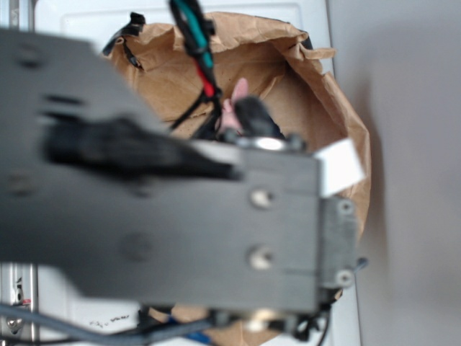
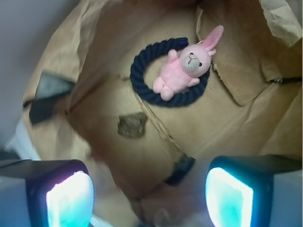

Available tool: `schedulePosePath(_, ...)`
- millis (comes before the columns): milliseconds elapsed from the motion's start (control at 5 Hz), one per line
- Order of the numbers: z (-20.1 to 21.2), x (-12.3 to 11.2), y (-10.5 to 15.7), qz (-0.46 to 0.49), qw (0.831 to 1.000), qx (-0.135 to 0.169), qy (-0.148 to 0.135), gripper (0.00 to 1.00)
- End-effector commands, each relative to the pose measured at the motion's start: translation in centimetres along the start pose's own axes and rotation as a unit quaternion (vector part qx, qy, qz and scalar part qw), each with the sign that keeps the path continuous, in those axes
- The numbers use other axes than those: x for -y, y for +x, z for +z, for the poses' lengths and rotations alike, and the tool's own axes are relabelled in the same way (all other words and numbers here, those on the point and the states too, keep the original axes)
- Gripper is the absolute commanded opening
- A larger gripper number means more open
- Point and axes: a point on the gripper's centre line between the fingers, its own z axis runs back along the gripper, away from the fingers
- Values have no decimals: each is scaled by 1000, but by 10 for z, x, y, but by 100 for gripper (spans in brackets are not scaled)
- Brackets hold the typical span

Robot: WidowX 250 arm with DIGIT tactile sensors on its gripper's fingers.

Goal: Grab the rock.

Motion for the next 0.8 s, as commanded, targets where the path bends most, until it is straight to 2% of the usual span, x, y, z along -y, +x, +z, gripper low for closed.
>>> schedulePosePath(0,-34,7,28,52,997,58,-21,100)
schedulePosePath(200,-37,-10,43,35,997,60,-46,100)
schedulePosePath(400,-10,-23,46,-24,996,30,-75,100)
schedulePosePath(600,-10,-23,46,-24,996,30,-75,100)
